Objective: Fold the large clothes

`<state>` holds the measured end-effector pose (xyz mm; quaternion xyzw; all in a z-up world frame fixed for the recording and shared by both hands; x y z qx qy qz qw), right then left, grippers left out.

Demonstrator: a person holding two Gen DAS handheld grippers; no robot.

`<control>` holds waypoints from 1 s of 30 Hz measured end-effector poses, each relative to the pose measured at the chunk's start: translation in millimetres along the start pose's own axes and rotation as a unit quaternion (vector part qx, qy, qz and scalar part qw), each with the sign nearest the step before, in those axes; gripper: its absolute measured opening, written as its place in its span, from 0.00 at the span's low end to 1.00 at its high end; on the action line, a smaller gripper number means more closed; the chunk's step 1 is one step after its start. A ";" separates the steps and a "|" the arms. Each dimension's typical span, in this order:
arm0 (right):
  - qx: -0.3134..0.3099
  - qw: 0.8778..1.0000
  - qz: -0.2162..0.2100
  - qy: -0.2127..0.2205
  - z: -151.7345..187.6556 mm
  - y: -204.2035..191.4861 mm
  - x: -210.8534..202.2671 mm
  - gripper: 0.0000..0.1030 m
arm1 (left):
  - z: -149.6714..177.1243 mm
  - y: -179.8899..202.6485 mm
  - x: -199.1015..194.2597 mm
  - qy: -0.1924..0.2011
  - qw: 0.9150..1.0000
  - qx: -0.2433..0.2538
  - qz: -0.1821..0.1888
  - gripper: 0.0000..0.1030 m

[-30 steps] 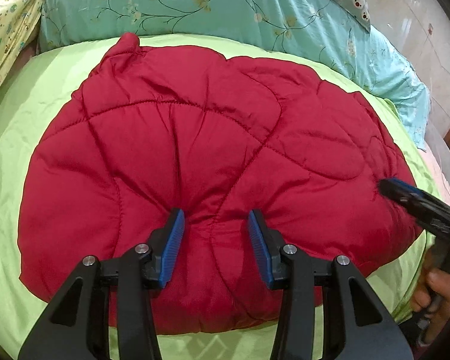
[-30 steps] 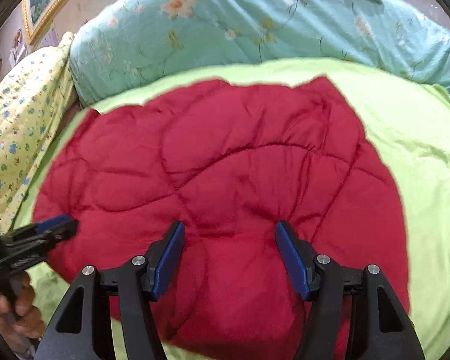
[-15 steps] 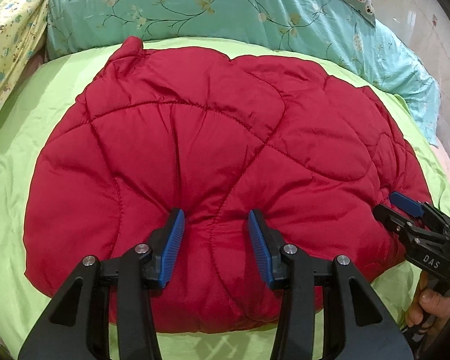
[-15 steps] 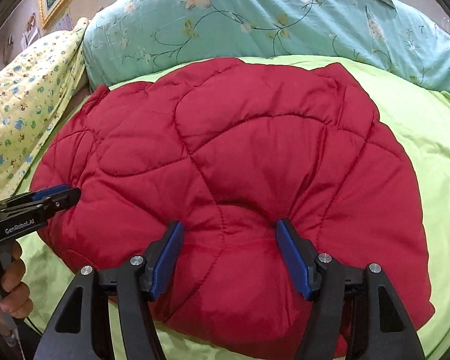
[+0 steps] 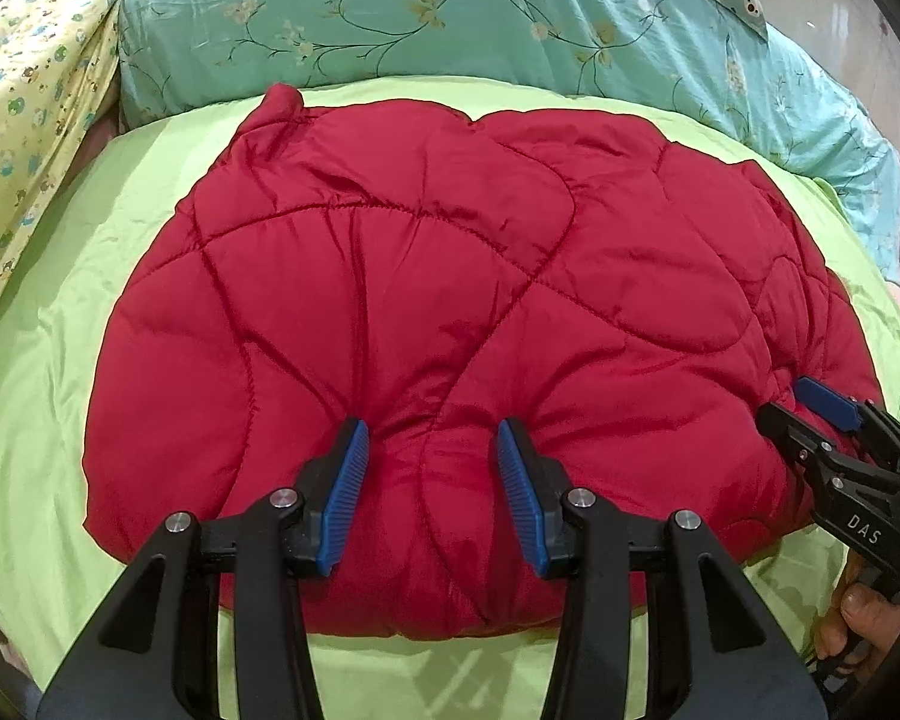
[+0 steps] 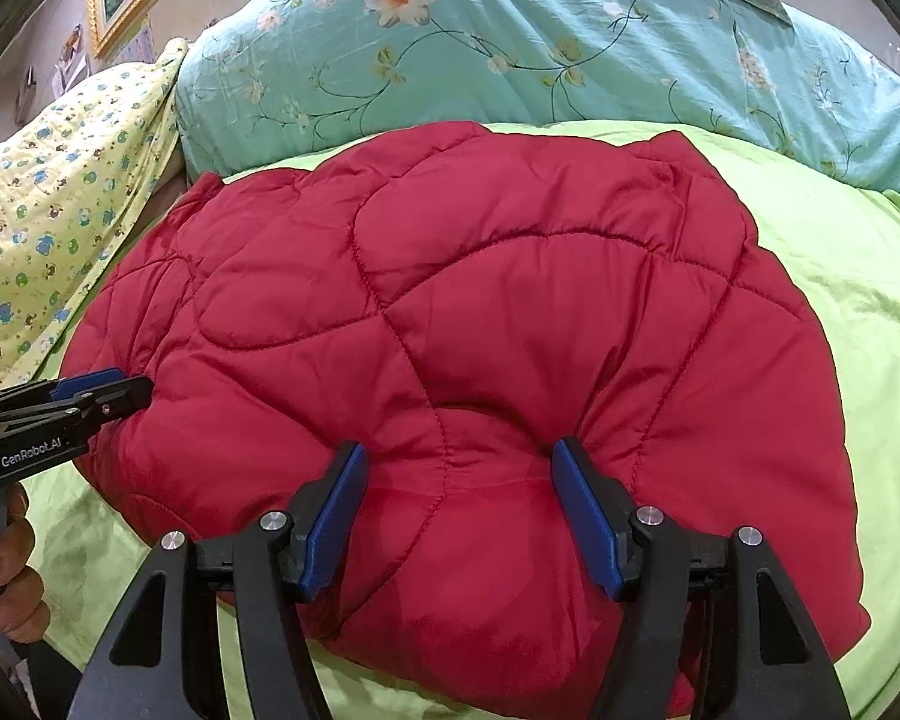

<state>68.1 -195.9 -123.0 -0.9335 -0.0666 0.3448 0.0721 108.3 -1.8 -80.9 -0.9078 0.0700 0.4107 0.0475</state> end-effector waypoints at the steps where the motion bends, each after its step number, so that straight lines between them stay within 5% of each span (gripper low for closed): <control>1: 0.000 1.000 -0.001 0.000 0.2 0.5 -0.1 0.64 | 0.8 0.4 -0.9 0.001 1.000 0.001 -0.001 0.42; 14: 0.010 1.000 -0.007 0.003 -0.6 2.1 -2.3 0.65 | 6.0 2.0 -7.4 0.006 1.000 0.006 -0.004 0.44; 23: 0.019 1.000 -0.011 0.008 -1.9 4.1 -4.8 0.65 | 11.5 -9.6 -26.4 0.019 0.999 -0.013 0.028 0.46; 30: 0.046 0.999 -0.018 0.018 -11.6 2.3 -28.4 0.66 | 5.0 -34.1 -36.9 0.032 0.999 -0.036 -0.003 0.53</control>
Point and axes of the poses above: each gripper's, at about its wrist camera, not at the fingertips, and x roughly the way its jaws point, y to its right, z to its underside, the point moved 1 cm from there along x, roughly the way its jaws point, and after that the axes turned 4 degrees about -z, right-handed, at the moved point
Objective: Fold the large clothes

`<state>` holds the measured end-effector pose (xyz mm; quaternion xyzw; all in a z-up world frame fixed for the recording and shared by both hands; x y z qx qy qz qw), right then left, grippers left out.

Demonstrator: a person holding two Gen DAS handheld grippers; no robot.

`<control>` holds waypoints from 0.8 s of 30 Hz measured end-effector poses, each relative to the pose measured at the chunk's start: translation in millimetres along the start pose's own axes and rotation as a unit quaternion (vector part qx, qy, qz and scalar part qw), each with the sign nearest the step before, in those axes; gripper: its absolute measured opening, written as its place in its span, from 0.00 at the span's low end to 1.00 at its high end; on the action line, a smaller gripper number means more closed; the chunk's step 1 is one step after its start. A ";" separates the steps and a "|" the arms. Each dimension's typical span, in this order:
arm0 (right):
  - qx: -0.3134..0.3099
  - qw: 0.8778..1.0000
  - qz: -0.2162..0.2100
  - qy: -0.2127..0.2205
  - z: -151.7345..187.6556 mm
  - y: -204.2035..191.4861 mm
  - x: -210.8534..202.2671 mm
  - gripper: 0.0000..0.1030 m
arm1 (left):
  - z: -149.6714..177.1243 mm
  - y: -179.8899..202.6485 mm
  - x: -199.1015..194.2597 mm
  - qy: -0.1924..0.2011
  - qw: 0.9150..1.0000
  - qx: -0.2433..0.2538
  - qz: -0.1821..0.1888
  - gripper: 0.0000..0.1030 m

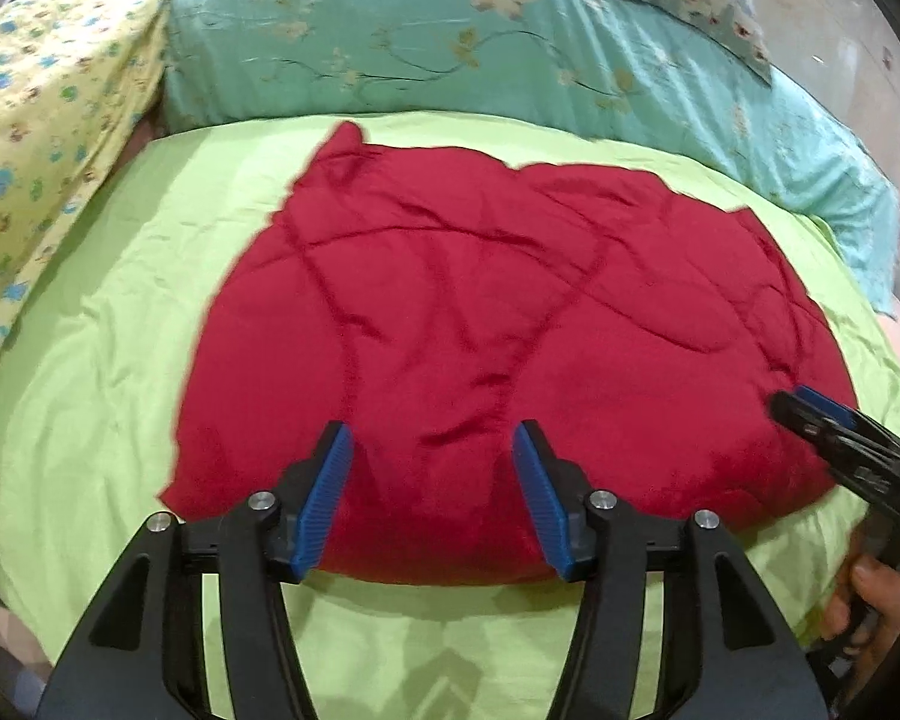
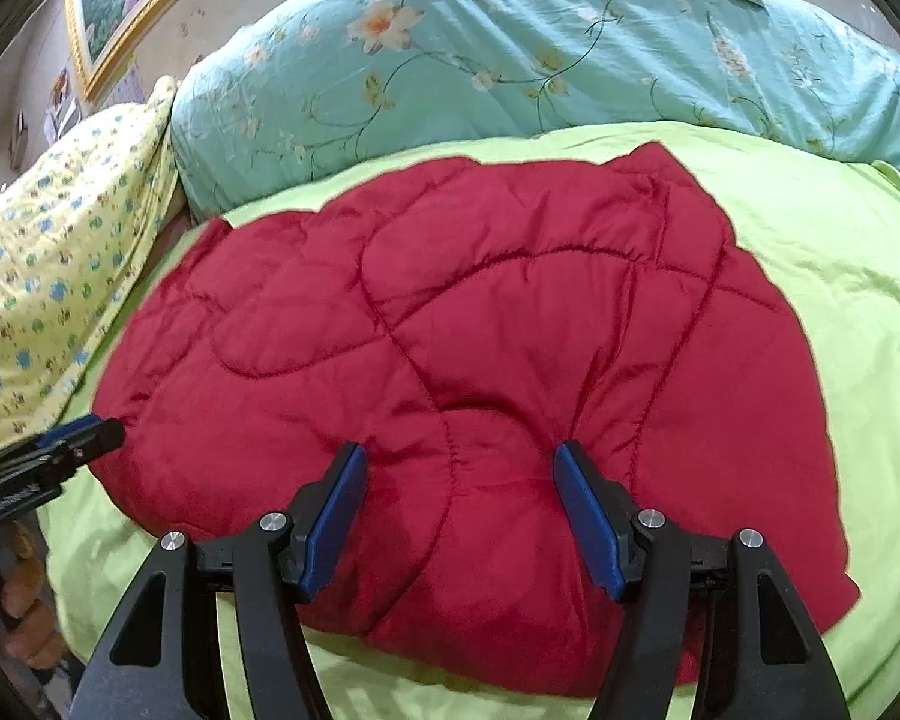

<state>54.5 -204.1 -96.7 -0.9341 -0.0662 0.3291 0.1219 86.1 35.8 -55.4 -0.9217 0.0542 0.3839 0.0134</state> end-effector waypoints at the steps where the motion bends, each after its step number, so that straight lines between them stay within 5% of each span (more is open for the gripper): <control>1: -0.002 1.000 -0.001 0.003 -2.1 -1.7 -2.9 0.66 | -1.7 -3.8 1.5 -0.001 1.000 -0.006 0.002 0.53; 16: -0.015 0.998 0.028 -0.047 -66.1 9.5 45.3 0.67 | -65.3 0.4 54.4 -0.021 1.000 0.010 -0.004 0.54; 24: 0.008 0.997 0.038 -0.070 -72.5 38.5 71.4 0.67 | -73.1 6.4 86.7 -0.038 0.998 0.030 -0.041 0.67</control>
Point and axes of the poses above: each gripper's, at about its wrist camera, not at the fingertips, and x roughly the way its jaws point, y to its right, z to its underside, the point moved 1 cm from there along x, roughly the way its jaws point, and after that the axes turned 4 degrees about -z, right-handed, at the moved point
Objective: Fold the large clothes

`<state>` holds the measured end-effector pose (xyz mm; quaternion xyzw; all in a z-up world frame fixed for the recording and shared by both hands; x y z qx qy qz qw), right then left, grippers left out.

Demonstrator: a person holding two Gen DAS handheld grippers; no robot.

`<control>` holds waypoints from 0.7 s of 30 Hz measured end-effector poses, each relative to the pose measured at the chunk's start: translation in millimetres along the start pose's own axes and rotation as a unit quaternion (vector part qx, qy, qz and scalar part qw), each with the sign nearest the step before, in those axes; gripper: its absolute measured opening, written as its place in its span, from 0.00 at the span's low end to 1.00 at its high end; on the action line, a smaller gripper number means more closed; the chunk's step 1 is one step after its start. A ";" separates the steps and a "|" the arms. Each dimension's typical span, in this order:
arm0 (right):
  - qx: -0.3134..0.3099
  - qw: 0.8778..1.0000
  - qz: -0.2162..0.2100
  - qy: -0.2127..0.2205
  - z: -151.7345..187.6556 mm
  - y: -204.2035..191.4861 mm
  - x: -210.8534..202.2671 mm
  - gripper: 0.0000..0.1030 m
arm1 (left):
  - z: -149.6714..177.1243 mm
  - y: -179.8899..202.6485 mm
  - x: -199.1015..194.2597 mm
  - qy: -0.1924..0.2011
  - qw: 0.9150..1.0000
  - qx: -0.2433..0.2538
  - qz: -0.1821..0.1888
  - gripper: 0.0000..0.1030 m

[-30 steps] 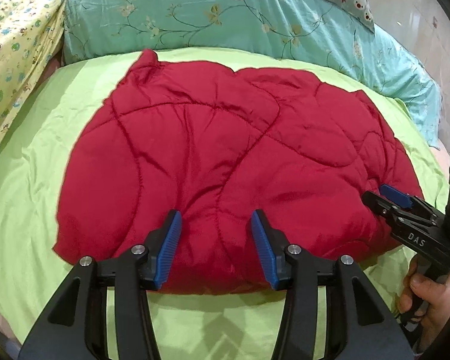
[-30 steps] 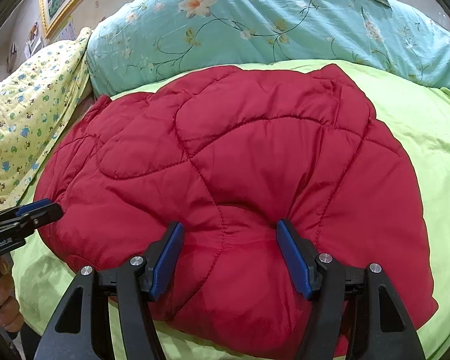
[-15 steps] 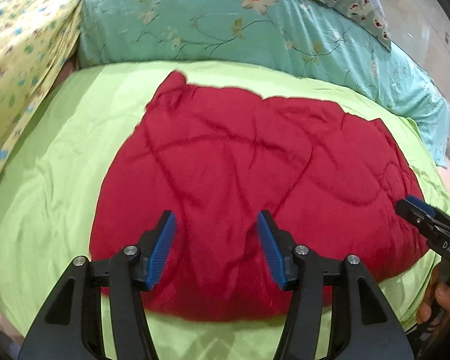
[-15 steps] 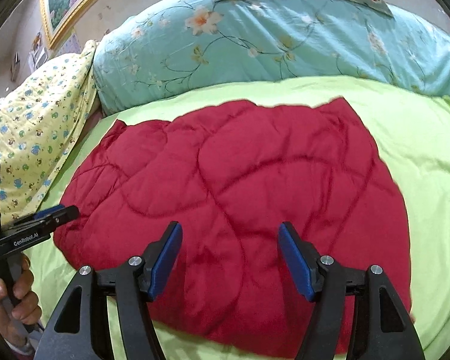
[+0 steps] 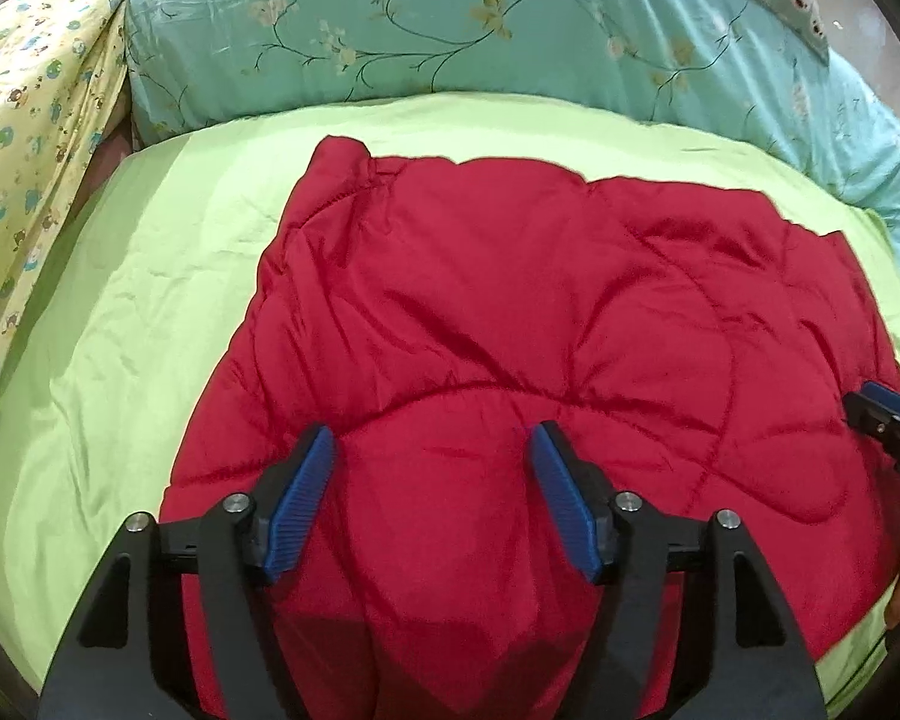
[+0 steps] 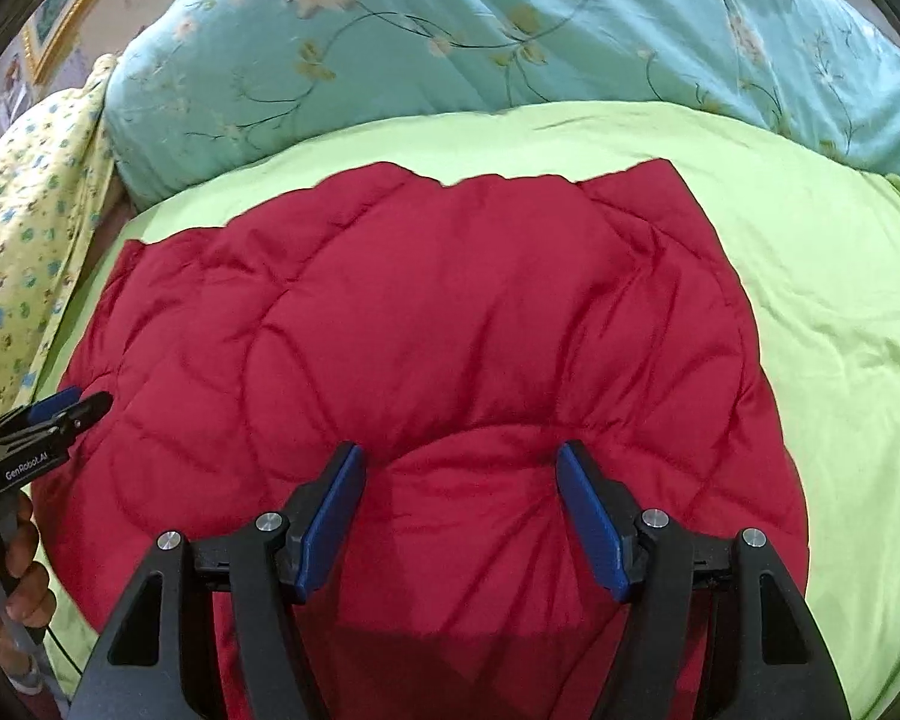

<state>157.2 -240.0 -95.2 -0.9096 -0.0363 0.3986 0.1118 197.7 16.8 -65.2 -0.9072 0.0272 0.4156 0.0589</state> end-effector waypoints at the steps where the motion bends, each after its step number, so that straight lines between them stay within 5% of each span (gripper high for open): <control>1: 0.001 1.000 0.000 0.001 -0.2 1.0 1.1 0.67 | -0.5 1.2 2.6 -0.001 1.000 0.002 -0.006 0.68; 12: -0.018 0.997 -0.033 0.060 25.7 -29.7 -56.0 0.67 | -1.9 6.9 14.8 -0.002 1.000 0.011 -0.022 0.71; 21: -0.052 0.998 -0.021 0.013 59.0 -43.9 -22.3 0.67 | -0.7 5.3 9.2 0.007 0.999 0.013 -0.030 0.71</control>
Point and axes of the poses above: each gripper's, at about its wrist camera, not at the fingertips, and x roughly the way its jaws point, y to its right, z to its underside, the point moved 1 cm from there along x, roughly the way its jaws point, and after that the axes turned 4 degrees about -z, right-handed, at the moved point
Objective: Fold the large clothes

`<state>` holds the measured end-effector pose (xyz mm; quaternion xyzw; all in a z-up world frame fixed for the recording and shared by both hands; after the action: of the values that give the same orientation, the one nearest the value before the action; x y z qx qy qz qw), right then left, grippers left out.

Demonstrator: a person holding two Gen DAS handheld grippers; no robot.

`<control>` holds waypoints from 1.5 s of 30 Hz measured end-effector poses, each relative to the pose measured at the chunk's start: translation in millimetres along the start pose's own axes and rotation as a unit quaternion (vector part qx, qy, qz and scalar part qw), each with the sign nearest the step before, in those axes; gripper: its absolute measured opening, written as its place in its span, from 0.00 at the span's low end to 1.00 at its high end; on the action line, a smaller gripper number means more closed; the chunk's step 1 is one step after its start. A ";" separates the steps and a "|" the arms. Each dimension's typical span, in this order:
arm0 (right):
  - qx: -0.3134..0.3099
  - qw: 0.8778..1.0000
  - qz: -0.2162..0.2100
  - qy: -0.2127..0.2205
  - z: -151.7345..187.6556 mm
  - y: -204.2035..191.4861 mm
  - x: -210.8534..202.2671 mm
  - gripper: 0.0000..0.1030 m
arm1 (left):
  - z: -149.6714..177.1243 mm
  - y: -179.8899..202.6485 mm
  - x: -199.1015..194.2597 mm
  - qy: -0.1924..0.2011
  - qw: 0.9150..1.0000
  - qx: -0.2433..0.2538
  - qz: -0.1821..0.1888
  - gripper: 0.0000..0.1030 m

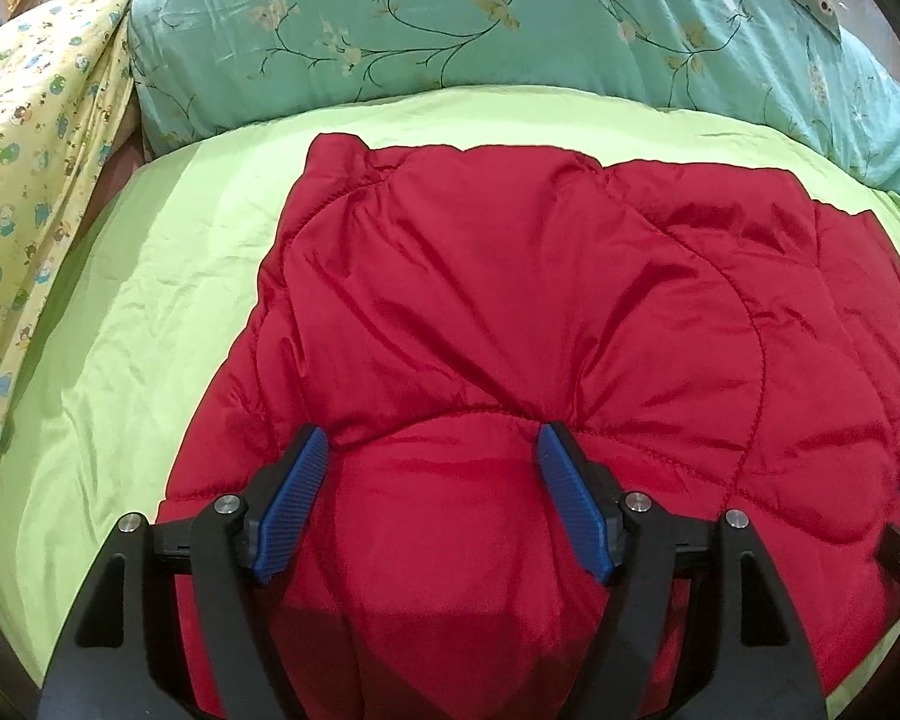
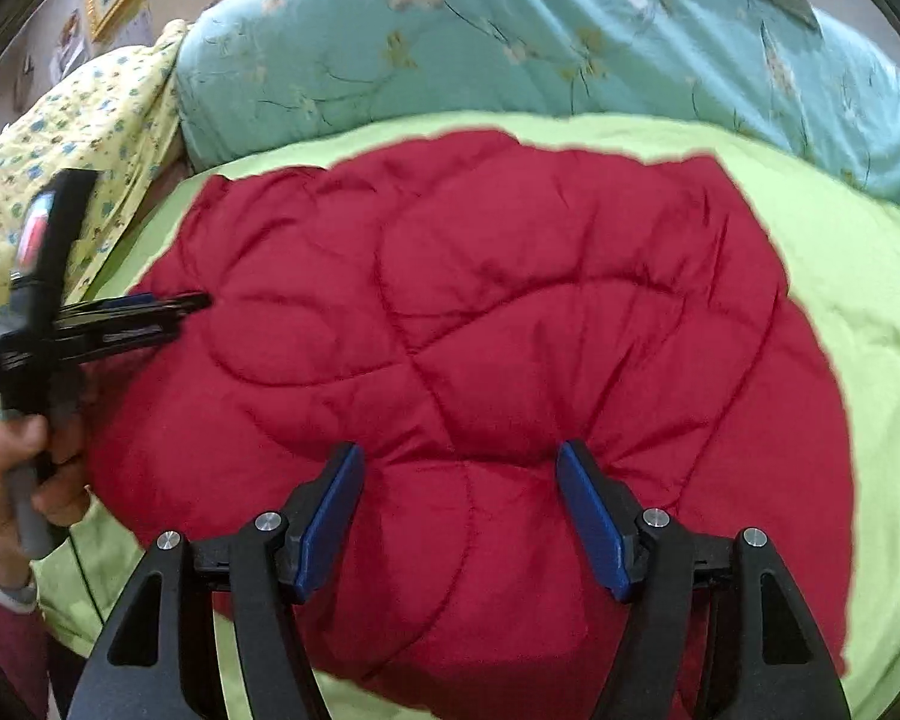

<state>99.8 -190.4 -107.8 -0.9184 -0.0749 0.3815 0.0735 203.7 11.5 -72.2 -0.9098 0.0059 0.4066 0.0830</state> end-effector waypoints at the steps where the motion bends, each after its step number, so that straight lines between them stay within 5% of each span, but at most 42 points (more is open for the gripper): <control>1: 0.003 1.000 -0.003 -0.001 -0.7 1.9 0.8 0.67 | 1.3 -1.0 -3.6 0.000 1.000 -0.001 0.001 0.71; 12: 0.010 1.000 -0.001 0.011 5.8 1.3 -3.9 0.67 | 49.4 -15.3 -73.0 0.002 0.997 -0.029 0.066 0.71; 18: 0.015 0.998 0.009 0.053 9.9 -3.1 -41.1 0.67 | 58.0 -1.1 -60.5 -0.016 0.999 -0.005 0.041 0.74; 27: 0.011 0.999 0.031 0.018 20.6 8.7 -15.9 0.67 | 67.3 3.5 -49.7 -0.011 1.000 0.001 0.027 0.82; 45: 0.014 0.998 0.038 0.044 21.1 -0.7 -35.1 0.67 | 71.0 4.6 -46.2 -0.007 1.000 0.000 0.020 0.85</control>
<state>60.2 -194.9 -98.2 -0.9355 -0.0315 0.3439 0.0749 119.9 15.4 -85.1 -0.9067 0.0238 0.4143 0.0749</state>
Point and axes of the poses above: each gripper's, at about its wrist camera, not at the fingertips, and x roughly the way its jaws point, y to its right, z to its underside, the point moved 1 cm from there along x, roughly the way its jaws point, and after that the axes turned 4 degrees about -z, right-handed, at the moved point
